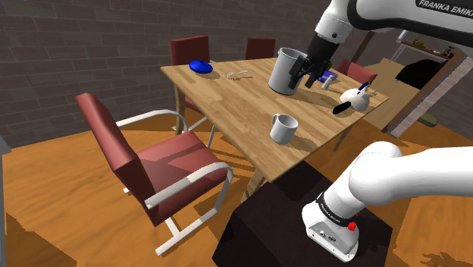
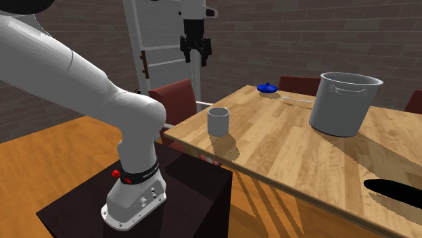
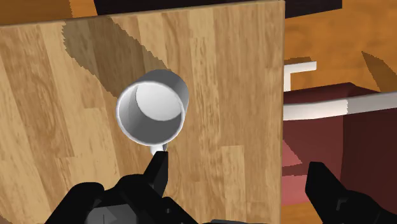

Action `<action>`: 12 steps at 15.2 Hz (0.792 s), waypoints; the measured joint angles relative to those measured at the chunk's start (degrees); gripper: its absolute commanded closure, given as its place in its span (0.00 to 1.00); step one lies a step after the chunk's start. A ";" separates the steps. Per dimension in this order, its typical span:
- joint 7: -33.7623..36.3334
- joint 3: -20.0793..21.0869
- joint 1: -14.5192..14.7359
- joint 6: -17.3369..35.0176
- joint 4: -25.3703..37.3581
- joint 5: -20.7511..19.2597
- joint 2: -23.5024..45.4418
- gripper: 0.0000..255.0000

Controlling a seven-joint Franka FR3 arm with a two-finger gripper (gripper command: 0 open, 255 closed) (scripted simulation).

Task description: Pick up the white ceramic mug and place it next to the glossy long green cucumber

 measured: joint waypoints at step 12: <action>-6.12 -4.37 -1.23 17.04 -13.95 -4.01 5.78 0.00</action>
